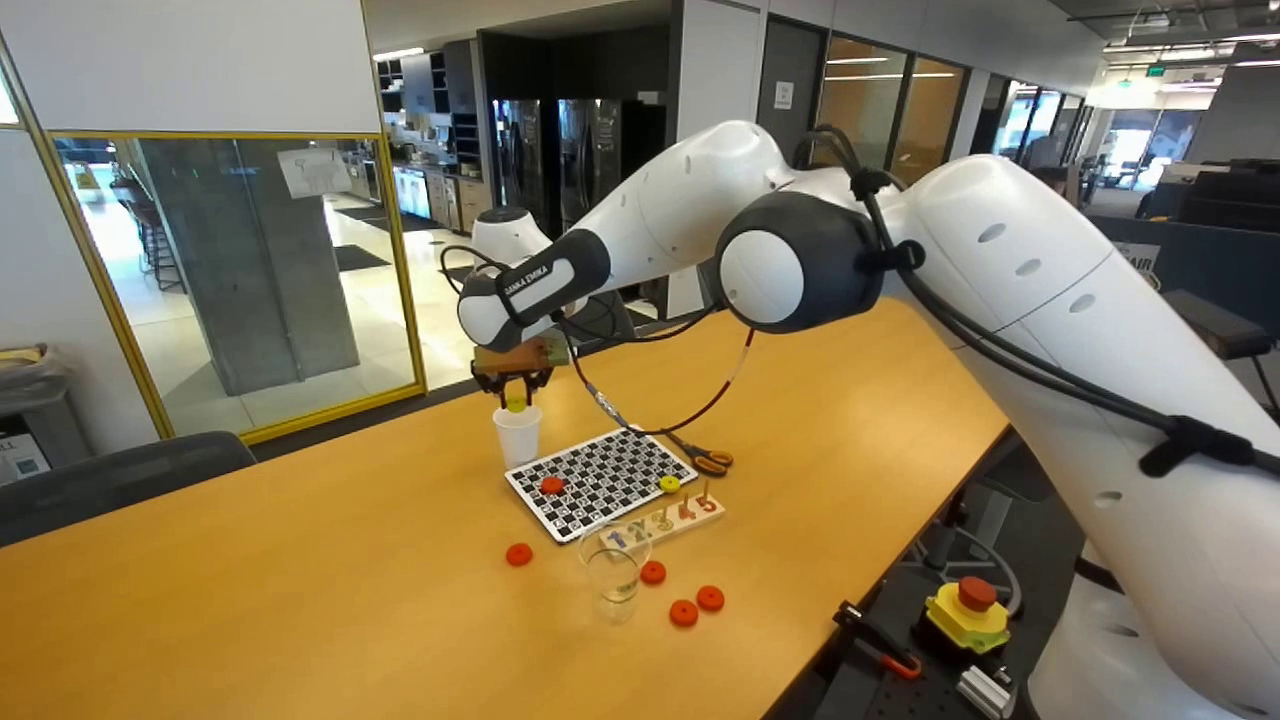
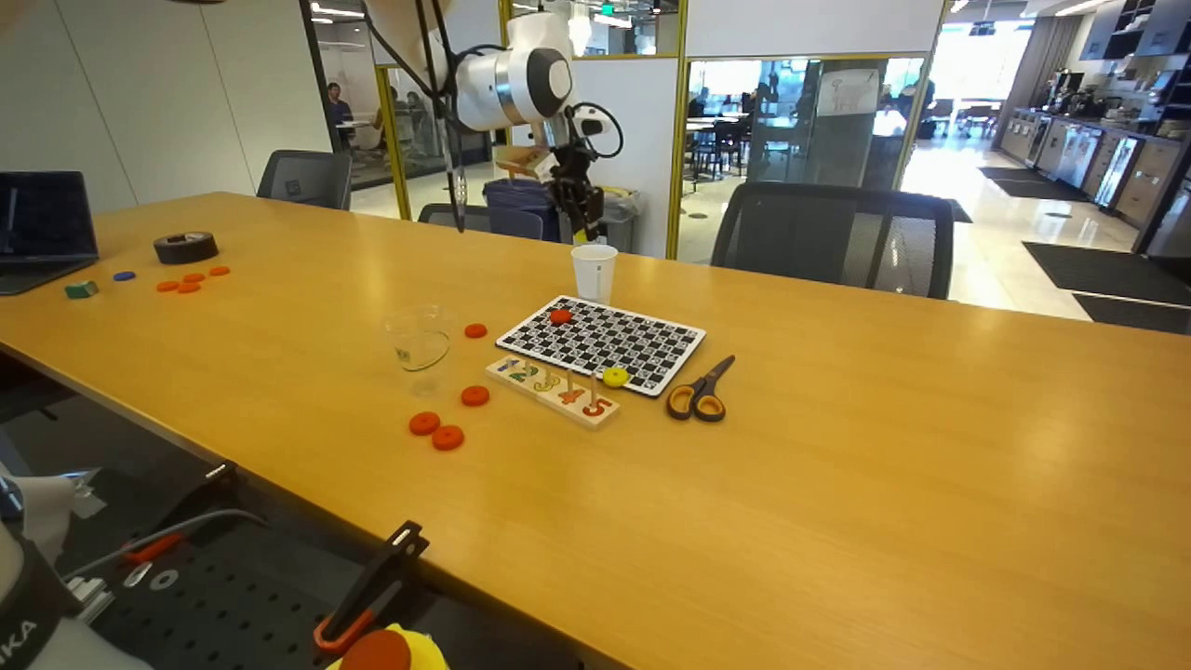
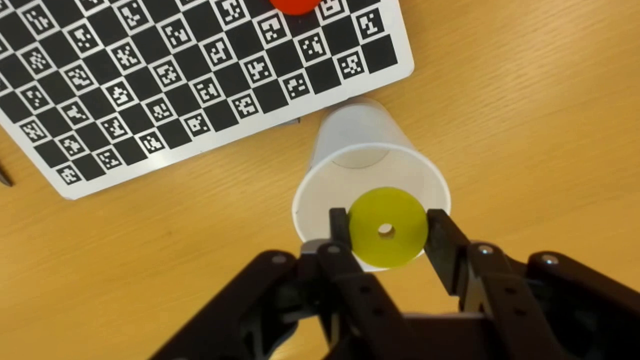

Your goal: Place the yellow rings inside the white cup, put the orange rings in the clear cup

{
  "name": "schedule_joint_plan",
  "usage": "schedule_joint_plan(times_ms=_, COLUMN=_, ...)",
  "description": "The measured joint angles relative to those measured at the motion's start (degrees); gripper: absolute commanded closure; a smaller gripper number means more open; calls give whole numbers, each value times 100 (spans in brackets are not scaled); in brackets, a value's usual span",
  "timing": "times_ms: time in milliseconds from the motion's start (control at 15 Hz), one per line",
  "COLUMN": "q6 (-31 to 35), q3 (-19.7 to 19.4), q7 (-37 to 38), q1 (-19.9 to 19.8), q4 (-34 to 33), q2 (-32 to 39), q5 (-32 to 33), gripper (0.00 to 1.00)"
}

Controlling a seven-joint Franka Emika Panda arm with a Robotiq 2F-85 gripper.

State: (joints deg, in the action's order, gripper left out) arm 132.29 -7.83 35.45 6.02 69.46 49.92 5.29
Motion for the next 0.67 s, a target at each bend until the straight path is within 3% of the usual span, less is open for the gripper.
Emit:
schedule_joint_plan(times_ms=67, q6=-87, q3=-6, q7=23, q1=-14, q4=-166, q2=114, q5=0, gripper=82)
schedule_joint_plan(times_ms=133, q6=-168, q3=-10, q7=43, q1=-31, q4=-328, q2=227, q5=-1, gripper=42)
schedule_joint_plan(times_ms=200, q6=-249, q3=-12, q7=66, q1=-48, q4=-478, q2=331, q5=-1, gripper=30)
schedule_joint_plan(times_ms=467, q6=-517, q3=-16, q7=180, q1=-99, q4=-944, q2=629, q5=-1, gripper=2)
schedule_joint_plan(times_ms=667, q6=-684, q3=-26, q7=230, q1=-98, q4=-1031, q2=666, q5=-1, gripper=0)
